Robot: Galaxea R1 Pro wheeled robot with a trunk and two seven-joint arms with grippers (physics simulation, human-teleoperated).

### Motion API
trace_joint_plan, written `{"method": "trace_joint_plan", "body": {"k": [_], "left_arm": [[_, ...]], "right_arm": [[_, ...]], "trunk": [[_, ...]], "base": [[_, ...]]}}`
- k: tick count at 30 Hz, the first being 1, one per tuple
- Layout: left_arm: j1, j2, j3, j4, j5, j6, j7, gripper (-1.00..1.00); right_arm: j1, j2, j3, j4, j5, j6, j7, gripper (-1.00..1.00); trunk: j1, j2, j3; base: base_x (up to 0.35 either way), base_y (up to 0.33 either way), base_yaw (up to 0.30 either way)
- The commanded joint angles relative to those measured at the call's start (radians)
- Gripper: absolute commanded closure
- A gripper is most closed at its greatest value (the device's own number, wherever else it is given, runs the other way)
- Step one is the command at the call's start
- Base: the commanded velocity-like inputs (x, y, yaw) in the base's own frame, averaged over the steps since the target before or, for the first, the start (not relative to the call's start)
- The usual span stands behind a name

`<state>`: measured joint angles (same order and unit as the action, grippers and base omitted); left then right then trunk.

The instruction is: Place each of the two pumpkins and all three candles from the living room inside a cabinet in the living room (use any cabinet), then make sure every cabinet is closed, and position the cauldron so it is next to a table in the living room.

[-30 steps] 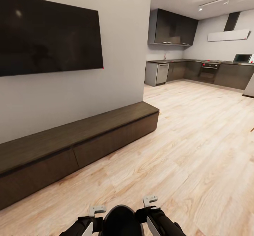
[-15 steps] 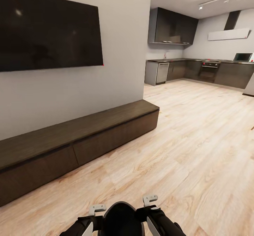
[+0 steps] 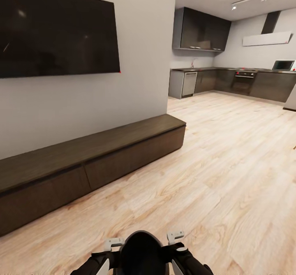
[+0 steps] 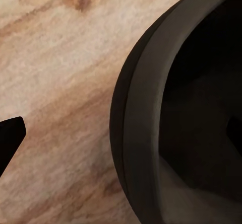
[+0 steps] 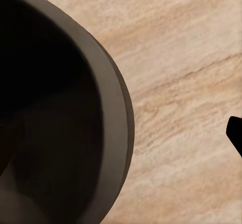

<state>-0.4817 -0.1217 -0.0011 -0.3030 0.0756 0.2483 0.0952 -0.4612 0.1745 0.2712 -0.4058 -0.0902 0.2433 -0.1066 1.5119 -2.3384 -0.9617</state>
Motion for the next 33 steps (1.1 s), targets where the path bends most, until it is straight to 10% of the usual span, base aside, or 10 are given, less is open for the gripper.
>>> {"method": "trace_joint_plan", "body": {"k": [1,23,33], "left_arm": [[0.0,-0.001,0.0,-0.002,0.008,0.006,0.004,-1.0],[0.0,-0.001,-0.001,-0.002,0.007,0.005,0.004,-1.0],[0.0,-0.001,0.0,-0.002,0.007,0.005,0.004,-1.0]], "right_arm": [[-0.001,0.0,0.006,0.0,-0.009,0.001,-0.008,-1.0],[-0.001,0.0,0.006,0.002,-0.01,-0.036,-0.008,-1.0],[-0.001,0.0,0.006,0.003,-0.01,-0.037,-0.008,-1.0]], "trunk": [[0.004,-0.008,-0.004],[0.088,-0.162,-0.073],[0.093,-0.164,-0.112]], "base": [[0.0,0.0,0.0],[0.0,0.0,0.0],[0.0,0.0,0.0]]}}
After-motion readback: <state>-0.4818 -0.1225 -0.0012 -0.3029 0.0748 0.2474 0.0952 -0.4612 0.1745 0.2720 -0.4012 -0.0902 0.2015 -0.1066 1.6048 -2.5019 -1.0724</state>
